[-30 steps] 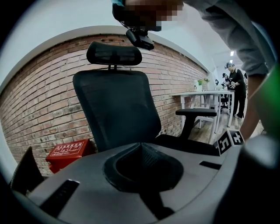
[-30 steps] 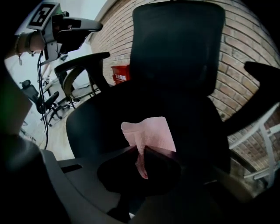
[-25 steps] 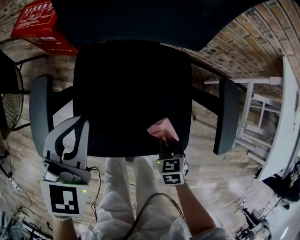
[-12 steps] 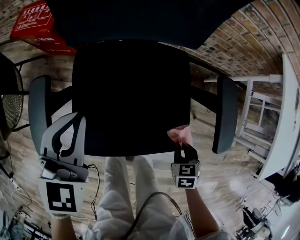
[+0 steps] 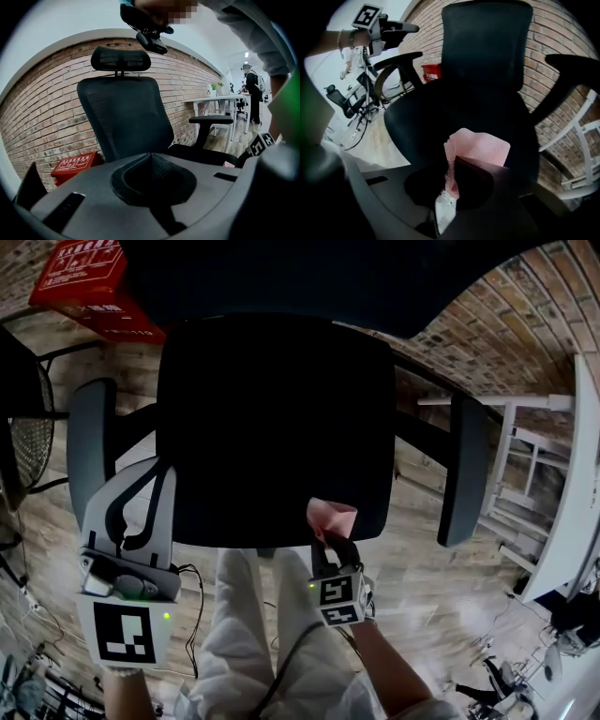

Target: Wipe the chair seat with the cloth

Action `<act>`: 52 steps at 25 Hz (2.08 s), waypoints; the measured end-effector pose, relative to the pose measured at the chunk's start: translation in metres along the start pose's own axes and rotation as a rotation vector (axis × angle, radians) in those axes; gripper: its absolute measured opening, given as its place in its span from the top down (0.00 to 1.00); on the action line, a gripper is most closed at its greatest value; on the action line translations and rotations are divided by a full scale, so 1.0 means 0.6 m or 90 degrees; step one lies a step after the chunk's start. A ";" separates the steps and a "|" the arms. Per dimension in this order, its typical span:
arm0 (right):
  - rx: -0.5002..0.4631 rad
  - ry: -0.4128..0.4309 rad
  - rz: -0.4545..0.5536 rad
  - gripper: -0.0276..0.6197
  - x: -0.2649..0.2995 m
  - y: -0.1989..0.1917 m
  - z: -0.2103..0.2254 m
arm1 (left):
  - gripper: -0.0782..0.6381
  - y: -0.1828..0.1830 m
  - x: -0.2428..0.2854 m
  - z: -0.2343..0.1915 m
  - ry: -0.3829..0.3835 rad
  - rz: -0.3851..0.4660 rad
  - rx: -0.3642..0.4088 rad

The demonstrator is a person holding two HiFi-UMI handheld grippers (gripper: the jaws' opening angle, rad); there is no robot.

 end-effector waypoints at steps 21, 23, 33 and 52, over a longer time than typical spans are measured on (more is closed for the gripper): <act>-0.172 0.351 0.089 0.87 0.125 0.145 -0.367 | 0.87 -0.008 -0.059 -0.063 0.057 0.006 0.005; -0.201 0.361 0.080 0.87 0.126 0.138 -0.368 | 0.87 -0.012 -0.061 -0.066 0.057 0.005 0.005; -0.153 0.269 -0.001 0.87 0.088 0.063 -0.257 | 0.87 0.001 -0.040 -0.039 0.046 0.015 -0.004; -0.045 -0.031 -0.140 0.87 -0.079 -0.120 0.121 | 0.87 0.041 0.030 0.064 -0.023 0.027 0.005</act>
Point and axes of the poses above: the fingertips, and each gripper's own axes: x forward along the fingers, z to its right, y out of its top, the point moved 6 cm from there along -x, backward along the fingers, and after that the axes turned 14 degrees about z, right-handed, at the moved point
